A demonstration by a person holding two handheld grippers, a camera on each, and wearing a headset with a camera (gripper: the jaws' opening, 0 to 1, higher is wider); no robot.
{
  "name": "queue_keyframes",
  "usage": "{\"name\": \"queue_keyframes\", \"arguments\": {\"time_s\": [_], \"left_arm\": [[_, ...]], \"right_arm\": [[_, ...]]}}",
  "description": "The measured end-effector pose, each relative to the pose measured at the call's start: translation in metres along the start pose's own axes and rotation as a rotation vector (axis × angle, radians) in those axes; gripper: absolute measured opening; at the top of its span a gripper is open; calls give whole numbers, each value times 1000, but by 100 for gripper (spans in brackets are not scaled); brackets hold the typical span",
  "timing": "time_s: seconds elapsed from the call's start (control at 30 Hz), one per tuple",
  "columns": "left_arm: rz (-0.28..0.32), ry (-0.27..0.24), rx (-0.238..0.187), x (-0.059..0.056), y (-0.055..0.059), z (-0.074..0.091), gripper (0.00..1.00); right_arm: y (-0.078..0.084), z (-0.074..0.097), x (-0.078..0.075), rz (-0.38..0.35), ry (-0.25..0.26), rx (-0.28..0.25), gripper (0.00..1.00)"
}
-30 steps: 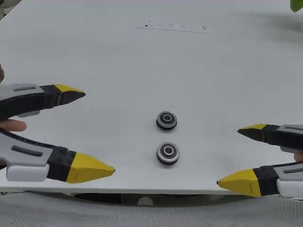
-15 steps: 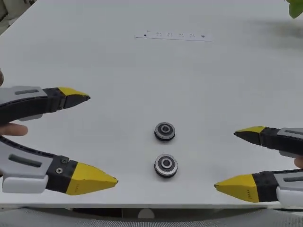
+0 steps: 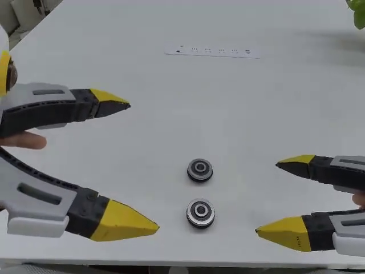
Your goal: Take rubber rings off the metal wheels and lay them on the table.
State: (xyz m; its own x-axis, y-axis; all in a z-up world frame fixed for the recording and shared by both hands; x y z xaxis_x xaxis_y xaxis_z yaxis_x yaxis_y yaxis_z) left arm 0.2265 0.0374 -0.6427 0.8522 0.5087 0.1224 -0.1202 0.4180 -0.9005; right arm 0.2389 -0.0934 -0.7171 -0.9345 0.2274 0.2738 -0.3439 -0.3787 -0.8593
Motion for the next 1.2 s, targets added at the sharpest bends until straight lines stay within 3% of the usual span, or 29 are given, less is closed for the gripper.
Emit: {"name": "queue_keyframes", "arguments": {"time_s": [0.2,0.47,0.63,0.83,0.9,1.07,1.2], "left_arm": [[-29,6,-39,1,-14,-9,93],[-48,13,-66,3,-18,-20,86],[-52,37,-53,-1,-12,-33,82],[-15,63,-62,-4,-5,-47,78],[-45,52,-49,-3,3,-53,78],[-16,70,-52,-7,12,-63,76],[-14,82,-29,-9,25,-71,71]], "right_arm": [[-8,-4,-5,16,-13,-4,72],[-14,-14,-8,42,-45,-7,67],[-10,-23,-10,51,-66,10,65],[-4,-34,-9,56,-93,28,62],[-1,-37,-9,58,-100,34,61],[6,-48,-6,59,-146,65,58],[12,-56,-4,72,-175,92,56]]}}
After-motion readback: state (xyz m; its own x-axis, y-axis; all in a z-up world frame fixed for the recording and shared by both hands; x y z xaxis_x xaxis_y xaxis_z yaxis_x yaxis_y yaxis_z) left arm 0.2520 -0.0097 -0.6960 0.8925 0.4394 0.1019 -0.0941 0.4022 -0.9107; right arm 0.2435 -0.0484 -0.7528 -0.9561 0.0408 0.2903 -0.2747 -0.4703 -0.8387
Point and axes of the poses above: the centre of the closed fingertips' face, and the gripper's own axes: z roughly backward along the fingers, x roughly to its left, y roughly out of its underside, the point moved 1 cm from there along z, roughly backward along the fingers, and after that the axes turned 10 degrees about -y, right-handed, at the moved point
